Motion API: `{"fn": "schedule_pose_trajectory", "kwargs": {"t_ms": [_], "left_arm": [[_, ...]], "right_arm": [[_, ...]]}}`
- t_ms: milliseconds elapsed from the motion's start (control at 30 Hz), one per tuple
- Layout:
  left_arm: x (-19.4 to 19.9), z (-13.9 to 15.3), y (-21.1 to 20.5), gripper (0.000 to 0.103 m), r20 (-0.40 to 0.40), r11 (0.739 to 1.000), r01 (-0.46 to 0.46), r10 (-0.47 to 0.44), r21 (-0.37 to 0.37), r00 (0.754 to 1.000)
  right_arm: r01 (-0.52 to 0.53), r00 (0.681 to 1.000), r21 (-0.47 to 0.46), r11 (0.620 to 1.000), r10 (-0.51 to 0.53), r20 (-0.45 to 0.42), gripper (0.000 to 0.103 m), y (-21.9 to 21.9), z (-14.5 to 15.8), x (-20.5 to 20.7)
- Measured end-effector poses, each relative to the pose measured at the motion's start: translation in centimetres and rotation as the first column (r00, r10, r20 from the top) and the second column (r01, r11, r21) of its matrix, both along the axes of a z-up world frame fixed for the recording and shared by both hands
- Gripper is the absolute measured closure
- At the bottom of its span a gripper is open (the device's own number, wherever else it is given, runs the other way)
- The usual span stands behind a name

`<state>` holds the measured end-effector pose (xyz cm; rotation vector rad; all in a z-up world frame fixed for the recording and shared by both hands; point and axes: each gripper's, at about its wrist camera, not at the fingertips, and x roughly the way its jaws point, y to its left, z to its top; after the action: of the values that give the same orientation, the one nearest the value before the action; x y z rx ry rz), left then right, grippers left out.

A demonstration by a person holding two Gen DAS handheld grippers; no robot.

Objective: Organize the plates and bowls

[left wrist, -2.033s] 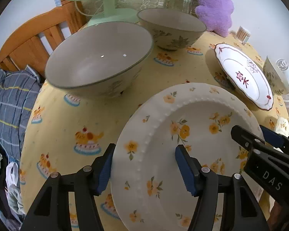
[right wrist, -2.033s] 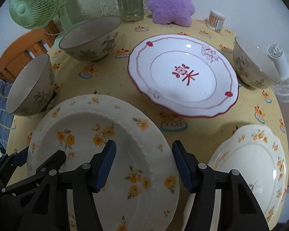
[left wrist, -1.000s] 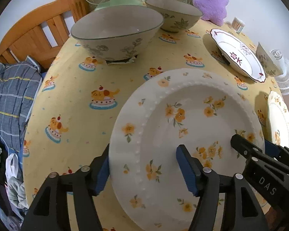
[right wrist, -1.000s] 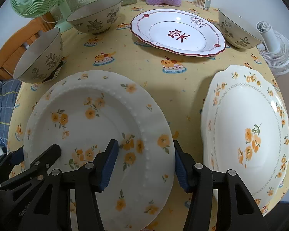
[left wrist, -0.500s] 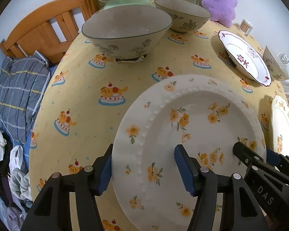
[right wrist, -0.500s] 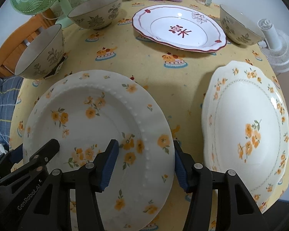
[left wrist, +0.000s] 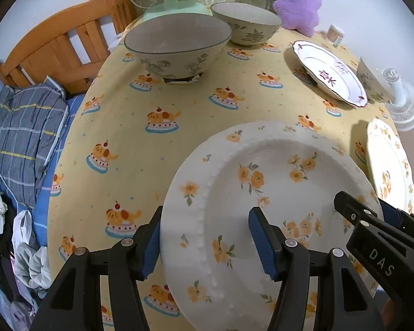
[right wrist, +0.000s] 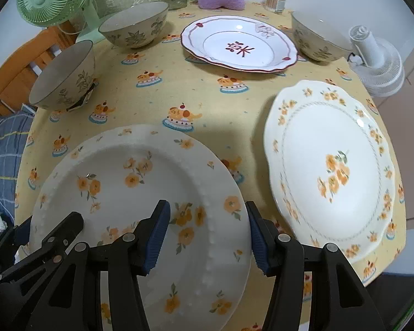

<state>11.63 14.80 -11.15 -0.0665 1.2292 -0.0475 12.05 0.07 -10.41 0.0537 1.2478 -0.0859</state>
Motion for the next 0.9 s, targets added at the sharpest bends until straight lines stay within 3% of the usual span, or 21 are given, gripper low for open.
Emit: {"fn": "schedule_pose_trajectory", "kwargs": {"t_ms": [367, 667, 900], "left_arm": [[-1.1, -1.0, -0.3, 0.043, -0.030, 0.999, 0.042, -0.041, 0.021, 0.999], [-1.0, -2.1, -0.3, 0.038, -0.059, 1.000, 0.010, -0.008, 0.027, 0.998], [-0.5, -2.3, -0.8, 0.033, -0.045, 0.999, 0.003, -0.001, 0.042, 0.999]], "right_arm": [[0.030, 0.999, -0.001, 1.000, -0.030, -0.018, 0.045, 0.3, -0.8, -1.9], [0.025, 0.998, 0.049, 0.999, -0.022, -0.062, 0.045, -0.2, -2.6, -1.7], [-0.022, 0.998, 0.058, 0.998, 0.025, -0.052, 0.036, 0.0, -3.1, -0.1]]}}
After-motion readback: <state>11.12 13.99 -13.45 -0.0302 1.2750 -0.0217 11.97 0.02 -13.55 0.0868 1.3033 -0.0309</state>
